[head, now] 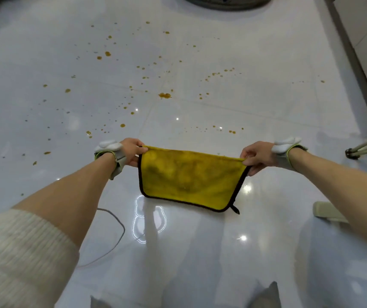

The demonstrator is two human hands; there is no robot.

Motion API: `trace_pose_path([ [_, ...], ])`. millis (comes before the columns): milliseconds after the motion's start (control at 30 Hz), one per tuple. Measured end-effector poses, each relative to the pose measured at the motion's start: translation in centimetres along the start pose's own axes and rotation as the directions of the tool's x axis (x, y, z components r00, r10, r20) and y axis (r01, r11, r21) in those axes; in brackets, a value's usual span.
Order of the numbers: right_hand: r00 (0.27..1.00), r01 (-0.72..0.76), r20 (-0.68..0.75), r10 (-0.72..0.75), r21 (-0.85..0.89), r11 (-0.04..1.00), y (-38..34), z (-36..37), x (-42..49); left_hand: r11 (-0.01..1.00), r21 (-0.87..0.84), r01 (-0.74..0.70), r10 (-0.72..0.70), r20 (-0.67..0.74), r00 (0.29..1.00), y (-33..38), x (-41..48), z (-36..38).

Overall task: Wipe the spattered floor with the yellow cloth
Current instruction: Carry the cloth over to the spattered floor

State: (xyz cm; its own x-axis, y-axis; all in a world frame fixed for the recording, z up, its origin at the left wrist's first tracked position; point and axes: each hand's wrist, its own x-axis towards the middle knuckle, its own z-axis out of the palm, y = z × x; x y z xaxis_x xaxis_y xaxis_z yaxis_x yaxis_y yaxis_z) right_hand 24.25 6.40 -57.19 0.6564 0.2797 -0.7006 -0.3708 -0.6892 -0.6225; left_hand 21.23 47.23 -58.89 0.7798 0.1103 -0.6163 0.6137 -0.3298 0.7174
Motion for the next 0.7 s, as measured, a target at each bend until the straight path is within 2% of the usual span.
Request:
trace_pose_path([
  [100, 0.996, -0.087, 0.022, 0.088, -0.048, 0.995, 1.5, 0.6, 1.2, 0.997, 0.066, 0.049, -0.053, 0.05, 0.997, -1.3, 1.4, 1.8],
  [200, 0.985, -0.169, -0.059, 0.161, -0.154, 0.974, 4.1, 2.0, 4.2, 0.991, 0.103, 0.087, -0.094, 0.061, 0.994, -3.4, 4.8, 5.5],
  [300, 0.967, -0.211, -0.189, 0.169, -0.232, 0.95, 5.9, 3.7, 6.7, 0.99, 0.111, 0.082, -0.081, -0.007, 0.997, -5.1, 6.9, 8.3],
  [367, 0.954, -0.25, -0.262, 0.149, -0.415, 0.875, 6.9, 4.4, 8.7, 0.974, 0.221, 0.055, -0.035, -0.094, 0.995, -5.4, 8.6, 9.5],
  [433, 0.933, -0.292, -0.35, 0.085, -0.594, 0.75, 7.6, 4.9, 9.5, 0.889, 0.456, 0.046, 0.025, -0.149, 0.989, -4.8, 8.3, 10.1],
  [500, 0.899, -0.303, -0.438, 0.018, -0.591, 0.747, 8.2, 5.7, 10.1, 0.753, 0.658, 0.032, 0.151, -0.219, 0.964, -4.4, 7.5, 10.9],
  [567, 0.839, -0.251, -0.533, -0.11, -0.558, 0.791, 8.6, 7.9, 10.3, 0.683, 0.724, -0.092, 0.34, -0.205, 0.918, -5.0, 6.3, 12.4],
  [633, 0.815, -0.112, -0.51, -0.276, -0.605, 0.789, 9.1, 11.9, 10.1, 0.615, 0.763, -0.198, 0.438, -0.122, 0.891, -6.7, 4.8, 14.8],
  [700, 0.839, -0.026, -0.413, -0.353, -0.679, 0.733, 10.1, 16.1, 9.7, 0.557, 0.8, -0.223, 0.451, -0.066, 0.89, -9.1, 3.9, 17.5],
])
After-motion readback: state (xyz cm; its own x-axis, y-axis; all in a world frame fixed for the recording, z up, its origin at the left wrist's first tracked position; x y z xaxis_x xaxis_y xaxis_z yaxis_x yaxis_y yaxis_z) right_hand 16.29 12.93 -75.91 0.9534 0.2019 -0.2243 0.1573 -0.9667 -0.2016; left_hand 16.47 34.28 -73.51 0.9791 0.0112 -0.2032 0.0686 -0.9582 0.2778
